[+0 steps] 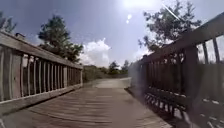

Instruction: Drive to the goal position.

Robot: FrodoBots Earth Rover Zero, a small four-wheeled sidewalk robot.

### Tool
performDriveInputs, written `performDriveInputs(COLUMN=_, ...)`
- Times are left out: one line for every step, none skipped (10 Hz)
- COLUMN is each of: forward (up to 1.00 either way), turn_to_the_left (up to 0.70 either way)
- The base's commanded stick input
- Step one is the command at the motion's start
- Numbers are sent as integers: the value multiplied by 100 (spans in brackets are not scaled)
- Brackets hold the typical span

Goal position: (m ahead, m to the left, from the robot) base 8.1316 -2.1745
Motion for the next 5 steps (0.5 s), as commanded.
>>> performDriveInputs(forward=45, turn_to_the_left=2)
performDriveInputs(forward=45, turn_to_the_left=2)
performDriveInputs(forward=45, turn_to_the_left=2)
performDriveInputs(forward=45, turn_to_the_left=2)
performDriveInputs(forward=45, turn_to_the_left=2)
